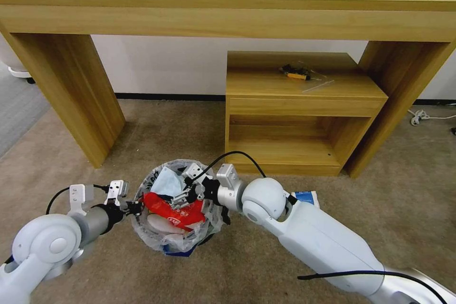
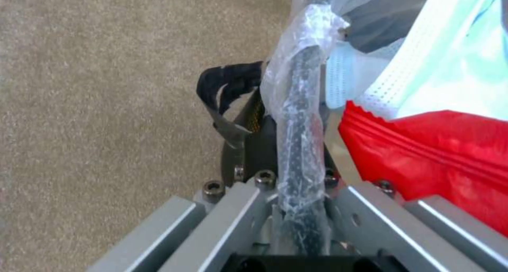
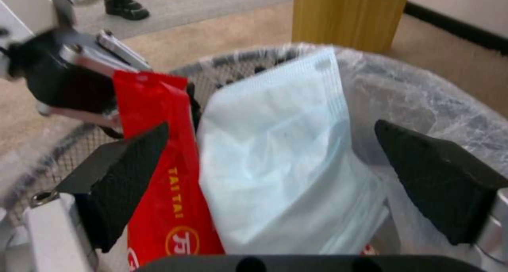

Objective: Pick up the trash bin and place the garbage on the floor into it.

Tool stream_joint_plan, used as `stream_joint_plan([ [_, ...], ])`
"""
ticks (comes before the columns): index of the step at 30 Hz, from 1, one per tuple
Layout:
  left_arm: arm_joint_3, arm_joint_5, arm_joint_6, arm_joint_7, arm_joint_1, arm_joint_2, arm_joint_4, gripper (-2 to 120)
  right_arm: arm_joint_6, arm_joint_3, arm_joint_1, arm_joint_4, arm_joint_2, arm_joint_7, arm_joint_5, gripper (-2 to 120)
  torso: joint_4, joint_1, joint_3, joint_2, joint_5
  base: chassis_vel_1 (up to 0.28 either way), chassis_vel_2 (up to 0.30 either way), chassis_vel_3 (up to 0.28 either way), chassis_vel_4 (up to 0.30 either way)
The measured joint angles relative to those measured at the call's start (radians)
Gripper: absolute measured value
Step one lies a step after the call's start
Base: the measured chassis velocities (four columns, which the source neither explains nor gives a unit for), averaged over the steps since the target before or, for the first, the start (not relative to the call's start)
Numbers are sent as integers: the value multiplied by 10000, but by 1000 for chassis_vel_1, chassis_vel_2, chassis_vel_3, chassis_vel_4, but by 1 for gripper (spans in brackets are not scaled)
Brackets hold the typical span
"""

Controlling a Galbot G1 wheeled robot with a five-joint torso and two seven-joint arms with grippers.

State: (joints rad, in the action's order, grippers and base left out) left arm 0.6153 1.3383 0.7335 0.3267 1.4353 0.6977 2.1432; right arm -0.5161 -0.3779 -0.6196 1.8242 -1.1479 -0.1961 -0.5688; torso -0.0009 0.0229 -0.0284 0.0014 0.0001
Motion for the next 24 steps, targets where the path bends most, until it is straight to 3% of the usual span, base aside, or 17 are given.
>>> stream_joint_plan([
  [11,52,-14,44,53,-4,14,134,0,111,-113,-241,-388,-315,155,-95,100,1,0,0,0,0,0,0,0,0],
  [24,114,-42,38,-30,1,38,42,0,193,-150,-222,-6,-282,105,-84,100,2,0,0,0,0,0,0,0,0],
])
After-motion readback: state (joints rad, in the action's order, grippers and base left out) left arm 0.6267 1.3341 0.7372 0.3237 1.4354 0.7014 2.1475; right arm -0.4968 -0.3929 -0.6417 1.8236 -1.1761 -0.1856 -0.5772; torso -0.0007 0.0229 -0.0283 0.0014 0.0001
